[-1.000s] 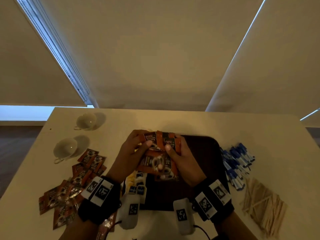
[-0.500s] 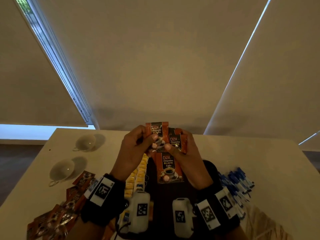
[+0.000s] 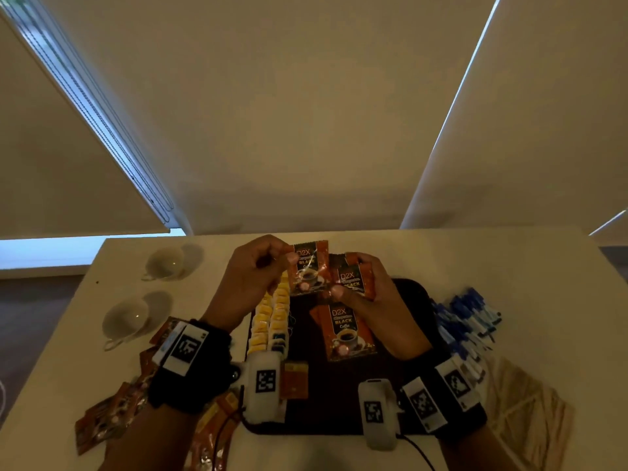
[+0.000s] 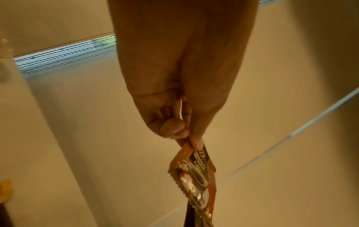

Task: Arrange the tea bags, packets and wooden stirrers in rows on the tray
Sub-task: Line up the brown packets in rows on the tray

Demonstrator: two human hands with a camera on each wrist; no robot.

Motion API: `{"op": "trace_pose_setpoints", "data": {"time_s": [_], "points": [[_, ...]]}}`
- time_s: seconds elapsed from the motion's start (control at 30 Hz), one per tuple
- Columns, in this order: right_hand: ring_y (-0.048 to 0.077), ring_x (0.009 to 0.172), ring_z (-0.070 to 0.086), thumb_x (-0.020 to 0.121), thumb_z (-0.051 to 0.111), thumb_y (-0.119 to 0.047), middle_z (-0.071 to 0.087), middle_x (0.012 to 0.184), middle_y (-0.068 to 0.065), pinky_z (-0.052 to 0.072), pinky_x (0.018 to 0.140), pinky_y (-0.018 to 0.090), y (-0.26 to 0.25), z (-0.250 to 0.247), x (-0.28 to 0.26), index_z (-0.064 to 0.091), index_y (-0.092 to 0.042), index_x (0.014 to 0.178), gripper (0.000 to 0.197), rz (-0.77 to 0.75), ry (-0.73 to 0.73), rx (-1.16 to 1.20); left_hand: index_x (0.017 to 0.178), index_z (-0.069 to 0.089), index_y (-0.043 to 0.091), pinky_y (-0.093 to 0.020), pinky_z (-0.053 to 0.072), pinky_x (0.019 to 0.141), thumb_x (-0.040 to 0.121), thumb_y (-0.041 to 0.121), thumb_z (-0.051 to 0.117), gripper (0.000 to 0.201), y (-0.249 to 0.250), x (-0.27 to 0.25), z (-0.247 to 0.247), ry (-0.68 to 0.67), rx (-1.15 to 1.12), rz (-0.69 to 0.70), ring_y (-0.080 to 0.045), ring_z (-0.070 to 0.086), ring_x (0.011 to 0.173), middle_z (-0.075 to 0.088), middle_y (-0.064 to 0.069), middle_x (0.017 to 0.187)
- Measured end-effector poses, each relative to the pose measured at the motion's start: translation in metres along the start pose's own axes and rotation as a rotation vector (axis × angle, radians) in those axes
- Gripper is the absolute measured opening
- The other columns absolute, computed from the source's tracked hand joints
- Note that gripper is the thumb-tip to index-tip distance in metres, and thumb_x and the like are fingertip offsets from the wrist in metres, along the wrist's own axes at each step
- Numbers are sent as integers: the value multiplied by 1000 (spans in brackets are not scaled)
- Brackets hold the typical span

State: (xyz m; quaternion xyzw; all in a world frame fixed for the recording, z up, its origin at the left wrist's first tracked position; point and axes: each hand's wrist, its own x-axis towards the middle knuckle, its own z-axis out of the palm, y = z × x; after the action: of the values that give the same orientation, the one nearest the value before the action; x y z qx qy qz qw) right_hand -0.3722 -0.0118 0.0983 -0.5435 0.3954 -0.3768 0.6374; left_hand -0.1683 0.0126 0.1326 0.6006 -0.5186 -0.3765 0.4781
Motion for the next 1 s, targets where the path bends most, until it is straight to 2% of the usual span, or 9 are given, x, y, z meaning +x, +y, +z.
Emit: {"op": "trace_pose_setpoints", "data": {"time_s": [0.13, 0.2, 0.33, 0.4, 0.5, 0.6, 0.73, 0.87, 1.0], "points": [[18, 103, 64, 84, 65, -6, 63, 115, 6, 56, 85, 32, 29, -13, -12, 46, -19, 122, 44, 91, 99, 45, 85, 60, 11, -23, 49, 50, 89, 6, 60, 6, -35, 19, -11, 31, 51, -130, -12, 59, 58, 64, -13, 76], [15, 102, 65, 83, 67, -8, 63, 114, 4, 56, 82, 30, 43, -17, -18, 46, -21, 123, 46, 131, 137, 51, 86, 57, 16, -25, 50, 51, 88, 6, 60, 11, -57, 35, -11, -13, 146, -187, -12, 62, 60, 65, -10, 79], [14, 95, 67, 81, 70, -11, 64, 110, 4, 57, 80, 33, 72, -21, -28, 47, -30, 114, 44, 212, 167, 25, 82, 54, 18, -14, 46, 45, 88, 3, 58, 17, -101, 73, -1, -133, 416, -220, -14, 61, 60, 64, -8, 80], [13, 95, 67, 80, 71, -15, 65, 109, 1, 57, 83, 38, 81, -22, -29, 47, -32, 115, 45, 244, 186, -9, 89, 59, 11, -17, 47, 55, 87, 5, 60, 7, -118, 91, 6, -221, 544, -235, -21, 63, 73, 65, -13, 89], [11, 93, 68, 80, 72, -16, 65, 109, 1, 58, 80, 36, 96, -24, -28, 45, -26, 123, 52, 289, 227, -16, 104, 62, 2, -29, 43, 77, 87, 11, 62, 19, -144, 113, 20, -362, 744, -254, -32, 59, 99, 63, -17, 108], [11, 96, 67, 79, 71, -19, 64, 111, -2, 57, 80, 36, 107, -27, -25, 40, -26, 129, 59, 317, 257, -7, 109, 61, 2, -36, 42, 85, 88, 10, 60, 23, -168, 129, 35, -432, 837, -255, -35, 54, 109, 59, -18, 119], [11, 98, 66, 79, 71, -20, 63, 112, -4, 57, 81, 37, 116, -31, -24, 39, -29, 129, 60, 372, 265, -6, 107, 61, 2, -36, 42, 88, 87, 9, 60, 22, -190, 138, 42, -452, 913, -280, -34, 53, 110, 59, -18, 120], [4, 92, 66, 82, 69, -15, 62, 108, -7, 57, 72, 22, 117, -30, -20, 39, -26, 127, 56, 387, 258, -17, 102, 62, 4, -34, 43, 82, 86, 10, 60, 18, -203, 140, 42, -438, 923, -307, -33, 54, 107, 60, -16, 116], [5, 94, 66, 81, 69, -16, 62, 110, -5, 58, 76, 27, 119, -25, -16, 40, -26, 127, 55, 411, 250, -34, 101, 61, 5, -33, 42, 79, 86, 12, 62, 17, -214, 139, 43, -413, 873, -297, -33, 56, 104, 61, -15, 113]]}}
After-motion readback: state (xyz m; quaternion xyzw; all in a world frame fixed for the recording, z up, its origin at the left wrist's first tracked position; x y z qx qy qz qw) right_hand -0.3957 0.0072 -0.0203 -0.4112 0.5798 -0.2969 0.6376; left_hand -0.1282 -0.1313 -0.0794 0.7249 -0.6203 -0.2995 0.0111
